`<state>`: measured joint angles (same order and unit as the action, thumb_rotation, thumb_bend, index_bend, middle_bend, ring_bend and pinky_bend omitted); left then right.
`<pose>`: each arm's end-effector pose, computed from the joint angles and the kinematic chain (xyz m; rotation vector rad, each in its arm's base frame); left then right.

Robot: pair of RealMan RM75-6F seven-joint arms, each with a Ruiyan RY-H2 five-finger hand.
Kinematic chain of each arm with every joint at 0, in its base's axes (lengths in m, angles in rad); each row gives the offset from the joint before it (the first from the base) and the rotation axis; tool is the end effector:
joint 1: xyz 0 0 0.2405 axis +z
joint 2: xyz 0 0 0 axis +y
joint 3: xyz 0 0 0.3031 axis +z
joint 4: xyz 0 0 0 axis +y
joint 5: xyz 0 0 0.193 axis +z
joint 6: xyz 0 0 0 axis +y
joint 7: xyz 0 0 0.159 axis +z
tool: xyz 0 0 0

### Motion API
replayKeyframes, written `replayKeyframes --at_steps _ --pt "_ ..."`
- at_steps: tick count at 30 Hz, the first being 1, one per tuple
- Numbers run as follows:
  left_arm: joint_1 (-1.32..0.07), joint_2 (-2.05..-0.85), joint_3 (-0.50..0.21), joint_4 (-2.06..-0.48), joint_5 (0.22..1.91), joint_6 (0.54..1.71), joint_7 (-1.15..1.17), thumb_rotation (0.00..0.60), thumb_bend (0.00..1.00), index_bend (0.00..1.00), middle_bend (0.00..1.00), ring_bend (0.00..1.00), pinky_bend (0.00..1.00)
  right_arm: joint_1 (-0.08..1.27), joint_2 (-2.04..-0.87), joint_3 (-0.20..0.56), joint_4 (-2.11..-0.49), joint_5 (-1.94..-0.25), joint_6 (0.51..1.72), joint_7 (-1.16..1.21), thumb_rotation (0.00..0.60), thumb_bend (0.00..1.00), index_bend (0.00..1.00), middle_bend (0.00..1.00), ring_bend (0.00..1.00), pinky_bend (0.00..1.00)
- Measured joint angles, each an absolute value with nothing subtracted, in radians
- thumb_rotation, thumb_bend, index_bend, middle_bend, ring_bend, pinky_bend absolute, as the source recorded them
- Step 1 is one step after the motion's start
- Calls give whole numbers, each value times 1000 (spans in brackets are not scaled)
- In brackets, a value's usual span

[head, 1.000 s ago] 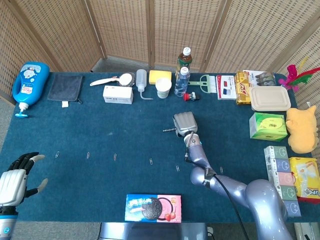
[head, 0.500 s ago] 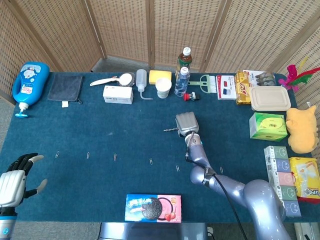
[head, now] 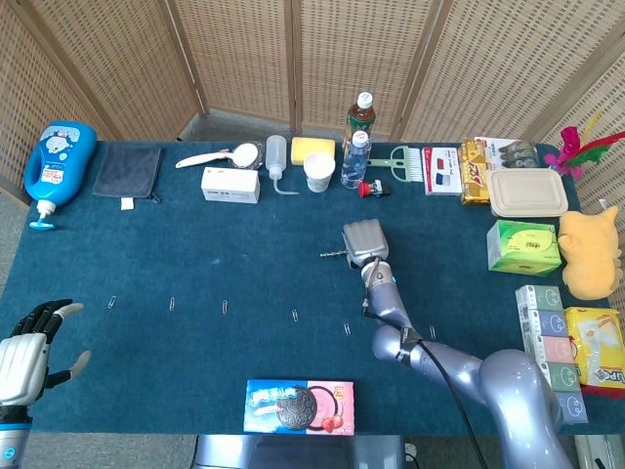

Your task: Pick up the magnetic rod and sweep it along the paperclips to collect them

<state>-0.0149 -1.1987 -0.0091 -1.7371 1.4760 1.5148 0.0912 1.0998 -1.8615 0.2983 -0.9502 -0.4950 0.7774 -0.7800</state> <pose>-0.3354 0.1649 0.1575 -1.3029 -1.0552 -0.9144 -0.1266 -0.4847 -0.0813 1.7732 -0.9120 0.5625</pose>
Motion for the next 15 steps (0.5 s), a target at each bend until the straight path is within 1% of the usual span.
replayKeyframes --at_steps 5,8,15 --pt "-13 -1198 -10 -1738 1479 1520 89 600 431 214 191 131 185 1081 -1820 303 -1023 -524 809 -753 600 482 703 850 992 891" --pt "-12 -1198 -10 -1739 1481 1522 87 600 431 213 191 131 185 1061 -1779 305 -1094 -553 839 -729 600 488 707 852 992 891" --pt "-12 -1197 -13 -1744 1492 1531 89 600 431 214 191 131 185 979 -1631 288 -1335 -652 951 -679 600 495 708 853 992 891"
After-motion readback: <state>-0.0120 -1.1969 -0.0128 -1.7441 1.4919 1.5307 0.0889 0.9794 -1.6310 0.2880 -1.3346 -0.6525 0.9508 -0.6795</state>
